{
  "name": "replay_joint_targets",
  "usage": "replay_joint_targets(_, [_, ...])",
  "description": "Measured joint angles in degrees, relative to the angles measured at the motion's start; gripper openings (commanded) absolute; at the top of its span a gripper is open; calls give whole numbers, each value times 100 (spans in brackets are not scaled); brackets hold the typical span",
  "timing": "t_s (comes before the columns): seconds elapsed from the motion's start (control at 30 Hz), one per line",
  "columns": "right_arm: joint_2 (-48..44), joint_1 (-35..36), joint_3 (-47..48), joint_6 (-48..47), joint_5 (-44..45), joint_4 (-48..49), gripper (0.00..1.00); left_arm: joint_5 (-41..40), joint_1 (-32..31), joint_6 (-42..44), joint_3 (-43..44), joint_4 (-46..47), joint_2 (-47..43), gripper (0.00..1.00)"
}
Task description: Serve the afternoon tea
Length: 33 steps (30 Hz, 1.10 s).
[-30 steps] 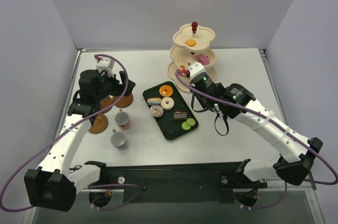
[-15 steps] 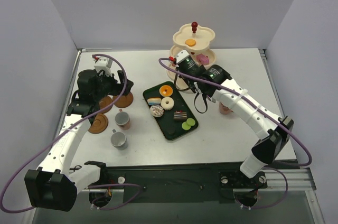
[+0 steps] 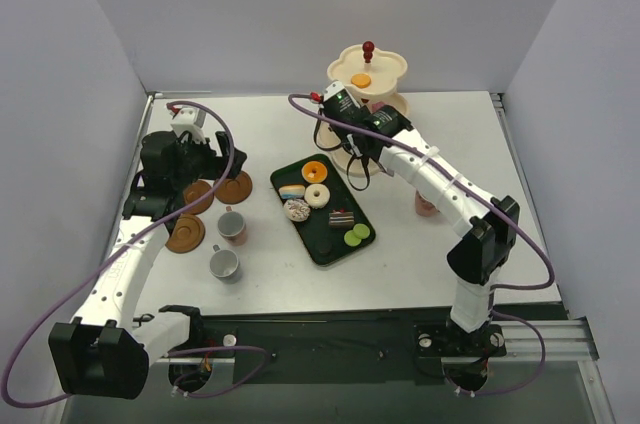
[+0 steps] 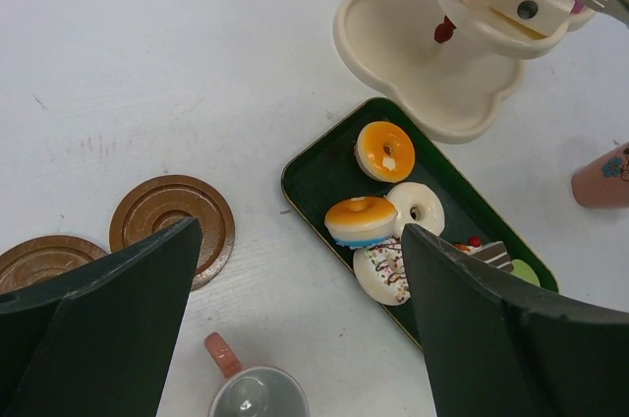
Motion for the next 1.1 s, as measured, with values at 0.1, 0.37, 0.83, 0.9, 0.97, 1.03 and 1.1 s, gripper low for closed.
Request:
replay_joint_targets(0.1, [251,-120,188,-17,17,63,0,4,31,4,0,0,0,94])
replay_joint_targets(0.37, [745,-308,428,-55,155,273,0,44,39,9,0,17,0,94])
replay_joint_targets(0.83, [1102,-378,638,-79,334,393,23,155,120,2,0,37,2,94])
replay_joint_targets(0.9, [1102,-382,664,-76,334,400,28,168,129,2,0,37,2,94])
replay_joint_targets(0.97, [1102,-382,682,-79,334,409,33,175,142,2,0,37,2,94])
replay_joint_targets(1.03, [1102,-382,688,-79,334,411,38,188,142,2,0,39,2,94])
replay_joint_targets(1.1, [1102,-382,691,-79,330,415,40,212,142,2,0,39,2,94])
